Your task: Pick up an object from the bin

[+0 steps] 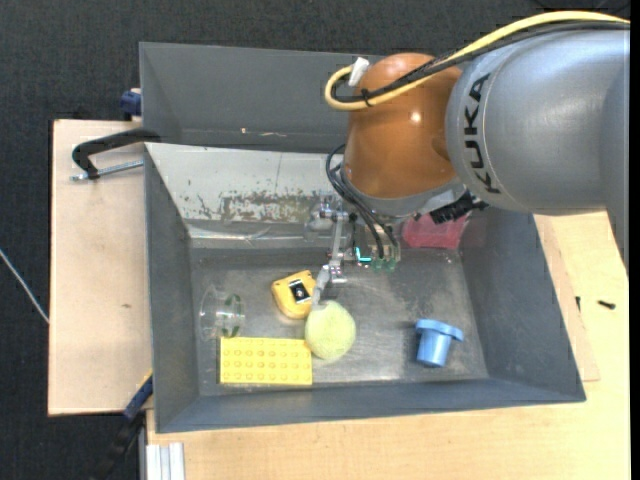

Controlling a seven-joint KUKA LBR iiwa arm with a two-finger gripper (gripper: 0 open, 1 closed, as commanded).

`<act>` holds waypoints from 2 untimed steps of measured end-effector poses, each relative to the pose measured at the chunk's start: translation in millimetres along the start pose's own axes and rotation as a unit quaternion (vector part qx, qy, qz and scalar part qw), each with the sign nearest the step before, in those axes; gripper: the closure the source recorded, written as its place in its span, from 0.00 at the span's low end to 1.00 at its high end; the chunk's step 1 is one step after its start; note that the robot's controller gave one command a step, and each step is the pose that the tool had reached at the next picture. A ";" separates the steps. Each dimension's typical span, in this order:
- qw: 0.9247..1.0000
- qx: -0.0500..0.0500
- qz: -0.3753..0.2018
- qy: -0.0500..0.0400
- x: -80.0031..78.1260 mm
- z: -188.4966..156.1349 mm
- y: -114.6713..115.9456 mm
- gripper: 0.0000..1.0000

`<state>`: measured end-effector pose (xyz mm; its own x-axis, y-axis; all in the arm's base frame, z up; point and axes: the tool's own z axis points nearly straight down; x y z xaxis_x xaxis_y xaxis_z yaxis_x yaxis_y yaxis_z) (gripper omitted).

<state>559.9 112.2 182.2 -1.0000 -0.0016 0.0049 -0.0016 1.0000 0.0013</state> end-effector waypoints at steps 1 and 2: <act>1.000 0.000 0.001 -0.003 -1.0 -3.0 -0.6 0.00; 0.999 -0.001 0.053 -0.005 1.6 31.8 -3.6 0.00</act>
Offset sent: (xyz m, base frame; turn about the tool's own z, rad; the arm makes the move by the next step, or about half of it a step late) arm -0.0122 -0.0106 -0.1100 0.3207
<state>558.1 108.6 150.4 -0.9946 0.1041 -0.0042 0.1041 0.9946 0.0028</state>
